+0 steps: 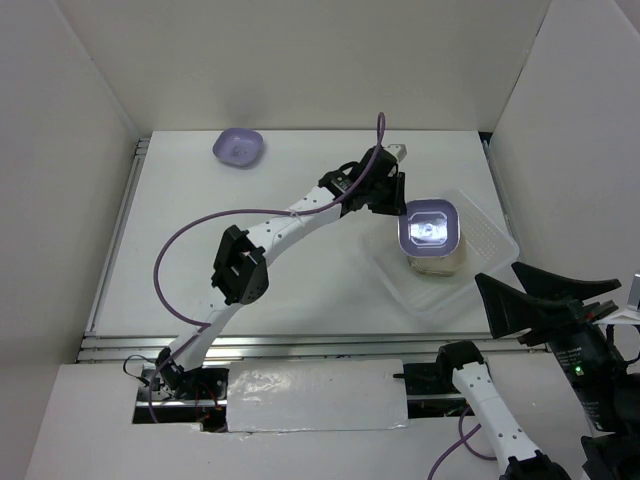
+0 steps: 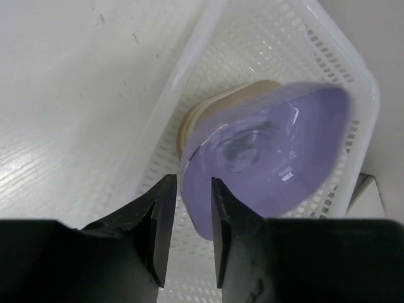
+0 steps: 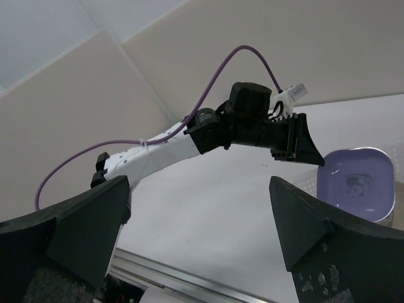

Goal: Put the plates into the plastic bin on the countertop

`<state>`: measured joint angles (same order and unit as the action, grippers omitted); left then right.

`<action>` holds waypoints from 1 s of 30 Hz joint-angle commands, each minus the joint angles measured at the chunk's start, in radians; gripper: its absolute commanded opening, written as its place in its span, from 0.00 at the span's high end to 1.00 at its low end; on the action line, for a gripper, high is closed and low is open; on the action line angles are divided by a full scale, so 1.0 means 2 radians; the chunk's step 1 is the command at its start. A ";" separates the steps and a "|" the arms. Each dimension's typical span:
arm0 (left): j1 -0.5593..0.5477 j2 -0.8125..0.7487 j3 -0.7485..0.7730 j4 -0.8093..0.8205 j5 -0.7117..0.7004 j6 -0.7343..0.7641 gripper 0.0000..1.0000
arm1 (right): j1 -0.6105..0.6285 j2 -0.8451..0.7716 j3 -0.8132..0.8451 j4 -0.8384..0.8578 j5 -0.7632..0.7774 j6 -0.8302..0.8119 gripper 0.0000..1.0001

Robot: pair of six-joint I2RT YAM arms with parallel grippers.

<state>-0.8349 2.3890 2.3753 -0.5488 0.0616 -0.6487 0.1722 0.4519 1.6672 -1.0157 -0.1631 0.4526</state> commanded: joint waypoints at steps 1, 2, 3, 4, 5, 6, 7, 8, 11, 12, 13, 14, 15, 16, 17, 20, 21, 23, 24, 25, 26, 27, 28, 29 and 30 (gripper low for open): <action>-0.003 0.007 0.020 0.037 0.028 -0.005 0.57 | -0.002 0.000 -0.001 -0.004 -0.008 0.002 0.00; -0.003 0.006 0.017 0.042 0.032 -0.004 0.51 | -0.003 0.001 0.000 -0.004 -0.008 0.002 0.00; -0.003 0.001 0.014 0.044 0.041 -0.005 0.39 | -0.003 0.001 0.000 -0.005 -0.008 0.001 0.00; -0.004 -0.003 0.007 0.050 0.045 -0.006 0.34 | -0.004 0.003 -0.001 -0.004 -0.007 0.000 0.00; -0.007 -0.018 0.003 0.054 0.048 -0.006 0.28 | -0.003 0.003 -0.002 -0.004 -0.008 0.001 0.00; -0.011 -0.026 -0.009 0.060 0.052 -0.004 0.26 | -0.004 0.003 -0.004 -0.002 -0.008 0.000 0.00; -0.014 -0.037 -0.013 0.062 0.048 -0.003 0.24 | -0.004 0.003 -0.005 0.000 -0.009 0.001 0.00; -0.016 -0.064 -0.016 0.062 0.044 -0.001 0.16 | -0.005 0.003 -0.009 0.005 -0.010 0.001 0.00; -0.021 -0.127 -0.073 0.072 -0.010 -0.001 0.04 | -0.006 0.005 -0.017 0.011 -0.010 0.002 0.00; -0.012 -0.180 -0.101 0.084 -0.028 -0.012 0.01 | -0.004 0.006 -0.018 0.015 -0.013 0.001 0.00; -0.004 -0.205 -0.158 0.084 -0.092 -0.030 0.01 | -0.004 0.005 -0.029 0.019 -0.014 0.001 0.00; 0.010 -0.232 -0.183 0.080 -0.119 -0.048 0.01 | -0.004 0.003 -0.036 0.024 -0.015 0.000 0.00; 0.028 -0.272 -0.212 0.076 -0.137 -0.089 0.01 | -0.006 -0.001 -0.047 0.038 -0.020 0.000 0.00; 0.073 -0.285 -0.260 0.062 -0.146 -0.110 0.01 | -0.005 -0.003 -0.069 0.045 -0.023 -0.003 0.00; 0.128 -0.307 -0.295 0.051 -0.150 -0.151 0.01 | -0.006 -0.007 -0.081 0.059 -0.024 -0.006 0.00; 0.207 -0.320 -0.334 0.025 -0.140 -0.191 0.01 | -0.006 -0.009 -0.132 0.080 -0.033 -0.005 0.00; 0.253 -0.321 -0.361 0.030 -0.137 -0.211 0.01 | -0.006 -0.010 -0.145 0.097 -0.037 -0.003 0.00; 0.295 -0.317 -0.387 0.071 -0.118 -0.226 0.01 | -0.006 -0.011 -0.179 0.115 -0.057 0.000 0.00; 0.332 -0.303 -0.397 0.086 -0.099 -0.237 0.01 | -0.006 -0.011 -0.189 0.130 -0.064 0.001 0.00; 0.345 -0.291 -0.396 0.109 -0.091 -0.240 0.01 | -0.005 -0.012 -0.208 0.138 -0.075 0.003 0.00; 0.357 -0.267 -0.392 0.114 -0.091 -0.248 0.01 | -0.006 -0.011 -0.218 0.154 -0.079 0.003 0.00; 0.375 -0.254 -0.388 0.129 -0.091 -0.246 0.01 | -0.005 -0.011 -0.226 0.160 -0.081 0.005 0.00; 0.381 -0.244 -0.388 0.151 -0.094 -0.242 0.01 | -0.006 -0.010 -0.243 0.166 -0.082 0.005 0.00; 0.386 -0.232 -0.385 0.177 -0.096 -0.243 0.01 | -0.006 -0.007 -0.250 0.172 -0.086 0.005 0.00; 0.400 -0.207 -0.377 0.195 -0.094 -0.238 0.01 | -0.006 -0.001 -0.257 0.179 -0.089 0.005 0.00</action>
<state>-0.0452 1.9240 1.5967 -0.3164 -0.1585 -1.0992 0.1654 0.4355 1.1820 -0.7883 -0.2928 0.4564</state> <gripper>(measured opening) 0.993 0.998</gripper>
